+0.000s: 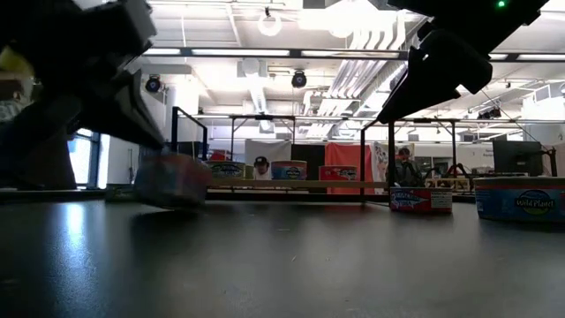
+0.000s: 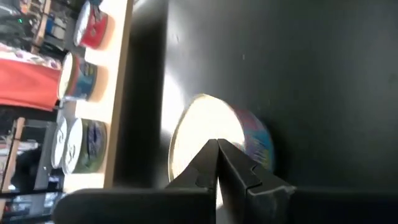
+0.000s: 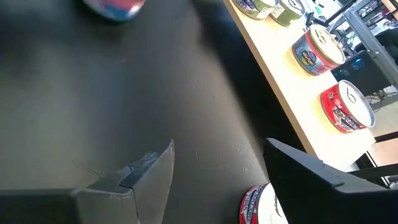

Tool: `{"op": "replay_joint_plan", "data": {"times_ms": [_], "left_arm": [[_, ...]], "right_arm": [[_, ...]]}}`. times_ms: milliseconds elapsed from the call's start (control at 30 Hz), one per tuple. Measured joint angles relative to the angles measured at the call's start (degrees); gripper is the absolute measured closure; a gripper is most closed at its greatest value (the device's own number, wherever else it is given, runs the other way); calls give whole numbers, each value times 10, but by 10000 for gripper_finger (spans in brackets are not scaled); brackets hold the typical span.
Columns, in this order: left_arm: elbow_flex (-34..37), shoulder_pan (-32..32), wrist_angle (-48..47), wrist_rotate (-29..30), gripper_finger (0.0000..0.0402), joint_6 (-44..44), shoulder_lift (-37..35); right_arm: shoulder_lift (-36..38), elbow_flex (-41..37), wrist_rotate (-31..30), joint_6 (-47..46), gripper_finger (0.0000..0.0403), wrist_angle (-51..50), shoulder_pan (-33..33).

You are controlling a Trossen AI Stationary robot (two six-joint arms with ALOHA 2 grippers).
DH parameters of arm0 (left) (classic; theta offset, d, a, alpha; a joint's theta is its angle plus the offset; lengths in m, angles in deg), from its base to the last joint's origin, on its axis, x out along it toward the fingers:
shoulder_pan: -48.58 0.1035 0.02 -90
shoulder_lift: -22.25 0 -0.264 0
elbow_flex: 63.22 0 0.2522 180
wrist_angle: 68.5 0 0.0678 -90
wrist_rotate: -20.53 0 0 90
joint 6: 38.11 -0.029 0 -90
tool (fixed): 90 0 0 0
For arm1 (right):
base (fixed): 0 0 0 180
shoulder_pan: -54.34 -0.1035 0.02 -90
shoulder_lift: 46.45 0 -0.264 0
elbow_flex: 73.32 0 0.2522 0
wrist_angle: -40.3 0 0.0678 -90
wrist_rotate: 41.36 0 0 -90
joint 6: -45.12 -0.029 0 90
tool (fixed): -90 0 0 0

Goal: Stack canned seafood by type on shelf
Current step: Put the blue-pink tuna can on the shelf

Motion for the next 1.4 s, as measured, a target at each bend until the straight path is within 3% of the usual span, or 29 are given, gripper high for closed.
{"op": "replay_joint_plan", "data": {"times_ms": [367,633,767,867,1000,1400], "left_arm": [[-1,23,37,-2,395,-24,-1],[26,31,170,-35,303,-66,-1],[49,46,181,-23,255,-57,-1],[67,57,198,-39,243,-51,-1],[104,61,270,-78,254,-82,3],[130,74,299,-23,360,-92,21]], "right_arm": [[0,0,0,0,162,0,0],[0,0,0,-1,162,0,0],[0,0,0,-1,162,0,0],[0,0,0,-2,162,0,0],[0,0,0,-2,162,0,0],[0,0,0,-11,162,0,0]]}}
